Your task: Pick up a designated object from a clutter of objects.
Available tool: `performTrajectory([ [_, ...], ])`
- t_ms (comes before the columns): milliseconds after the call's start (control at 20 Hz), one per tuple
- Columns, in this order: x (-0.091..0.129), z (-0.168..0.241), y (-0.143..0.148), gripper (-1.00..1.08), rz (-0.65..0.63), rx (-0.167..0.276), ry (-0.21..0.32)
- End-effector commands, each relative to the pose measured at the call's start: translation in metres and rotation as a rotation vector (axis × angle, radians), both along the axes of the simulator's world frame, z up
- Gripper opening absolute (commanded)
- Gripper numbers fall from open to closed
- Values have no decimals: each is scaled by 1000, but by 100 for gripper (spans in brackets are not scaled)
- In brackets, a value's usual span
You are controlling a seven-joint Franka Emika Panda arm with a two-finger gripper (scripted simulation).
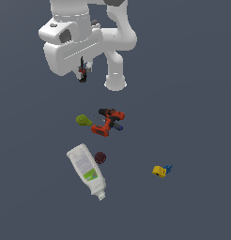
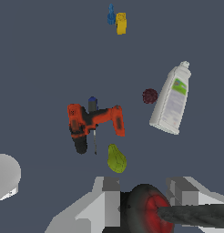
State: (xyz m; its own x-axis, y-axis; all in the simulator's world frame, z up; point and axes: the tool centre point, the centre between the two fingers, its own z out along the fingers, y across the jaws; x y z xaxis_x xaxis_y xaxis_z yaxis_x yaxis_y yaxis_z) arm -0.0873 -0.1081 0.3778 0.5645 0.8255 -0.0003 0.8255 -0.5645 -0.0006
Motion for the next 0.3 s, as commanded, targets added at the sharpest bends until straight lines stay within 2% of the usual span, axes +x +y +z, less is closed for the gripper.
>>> performTrajectory([
  [0, 2, 8, -4, -100, 0, 0, -1],
  [250, 4, 12, -7, -100, 0, 0, -1],
])
